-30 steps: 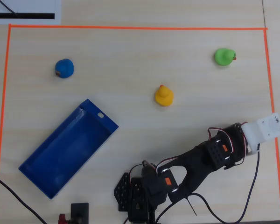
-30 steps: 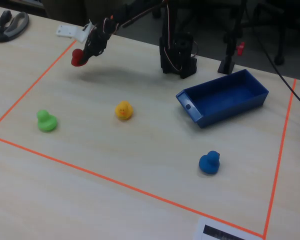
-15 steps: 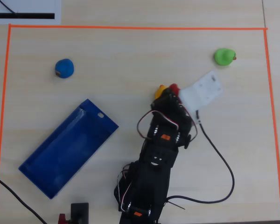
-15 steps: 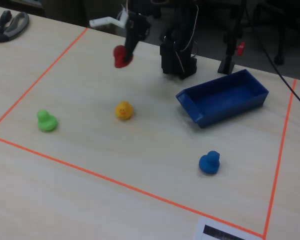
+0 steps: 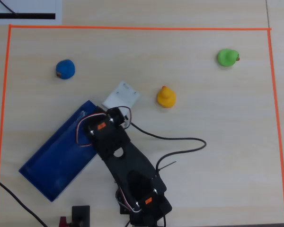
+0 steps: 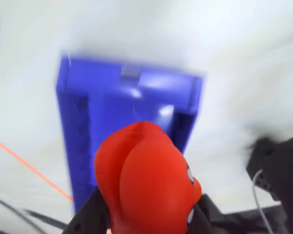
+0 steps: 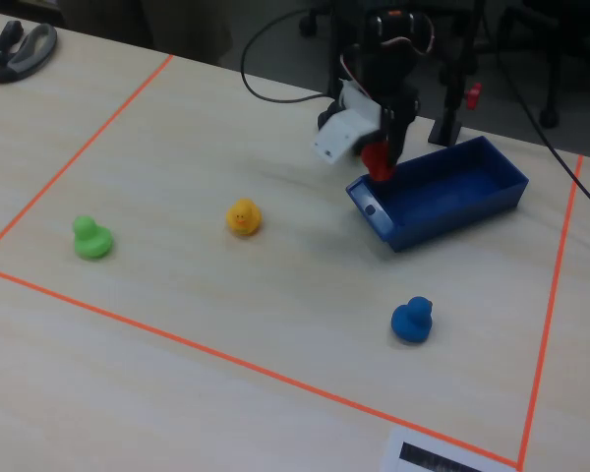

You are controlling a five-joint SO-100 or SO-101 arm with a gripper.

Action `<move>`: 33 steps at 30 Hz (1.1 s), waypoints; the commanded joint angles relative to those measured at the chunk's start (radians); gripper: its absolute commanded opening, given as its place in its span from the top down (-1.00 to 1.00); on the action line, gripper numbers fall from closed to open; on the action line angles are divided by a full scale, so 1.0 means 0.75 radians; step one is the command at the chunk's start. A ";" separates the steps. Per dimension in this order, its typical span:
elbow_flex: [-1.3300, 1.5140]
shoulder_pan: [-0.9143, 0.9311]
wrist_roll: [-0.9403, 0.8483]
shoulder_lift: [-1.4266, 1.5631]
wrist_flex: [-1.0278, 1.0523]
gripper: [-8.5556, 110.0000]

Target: Grasp red duck and put it into box.

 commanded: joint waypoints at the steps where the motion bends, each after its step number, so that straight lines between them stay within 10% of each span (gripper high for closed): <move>1: 0.010 -0.121 0.067 -0.059 -0.049 0.86; 11: 0.002 -0.331 -0.029 -0.037 -0.049 0.84; 21: 0.178 -0.301 -0.110 0.104 -0.127 0.13; 24: 0.151 -0.213 -0.160 0.160 -0.100 0.20; 28: 0.041 0.008 -0.313 0.286 -0.063 0.80; 33: 0.102 0.315 -0.699 0.614 -0.217 0.85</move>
